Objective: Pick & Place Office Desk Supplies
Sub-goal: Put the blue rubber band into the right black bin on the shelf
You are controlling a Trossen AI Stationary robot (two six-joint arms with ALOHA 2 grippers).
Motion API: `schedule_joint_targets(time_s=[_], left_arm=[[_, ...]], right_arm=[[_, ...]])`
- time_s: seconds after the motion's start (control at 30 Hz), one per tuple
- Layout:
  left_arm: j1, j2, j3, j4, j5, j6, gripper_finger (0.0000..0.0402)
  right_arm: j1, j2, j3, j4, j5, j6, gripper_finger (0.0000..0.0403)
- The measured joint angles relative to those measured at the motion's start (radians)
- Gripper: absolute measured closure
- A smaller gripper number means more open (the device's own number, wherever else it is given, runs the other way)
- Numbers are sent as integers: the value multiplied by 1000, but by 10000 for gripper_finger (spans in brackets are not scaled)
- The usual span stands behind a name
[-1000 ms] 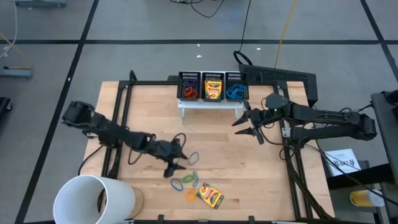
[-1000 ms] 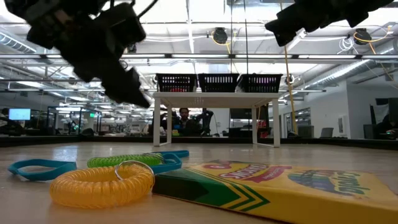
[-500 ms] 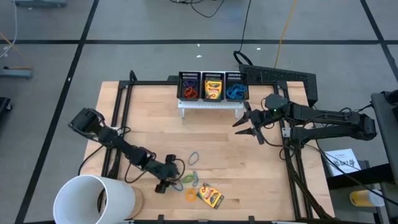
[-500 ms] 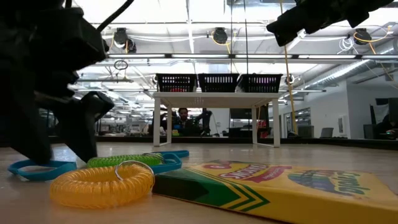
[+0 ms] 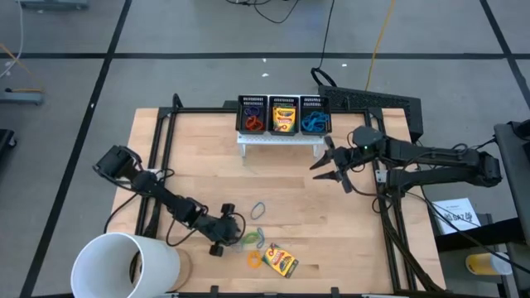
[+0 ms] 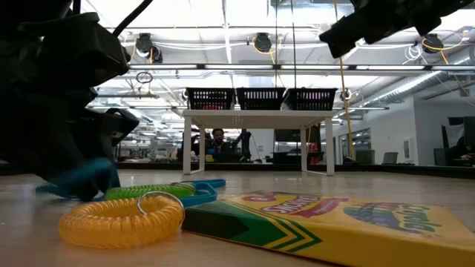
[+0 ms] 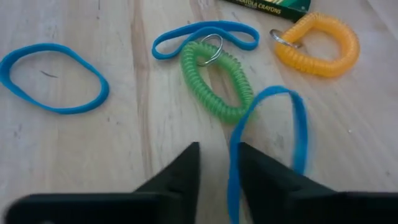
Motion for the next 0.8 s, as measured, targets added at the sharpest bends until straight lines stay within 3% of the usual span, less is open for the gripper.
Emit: schedule_joint_targets(time_s=[0.17, 0.23, 0.43, 0.63, 0.8], left_arm=[[4, 3, -1, -1, -51, -26, 382], [13, 4, -1, -2, -75, -40, 394], [62, 4, -3, -5, -207, -33, 396], [93, -54, -5, 34, -52, -56, 377], [111, -86, 20, 49, -45, -214, 331]], right_arm=[[0, 1, -45, 32, 29, 6, 269], [0, 1, -64, 61, 54, 29, 270], [-1, 0, -87, 116, 75, 59, 273], [0, 0, -88, 116, 75, 62, 273], [0, 0, -88, 116, 75, 53, 273]])
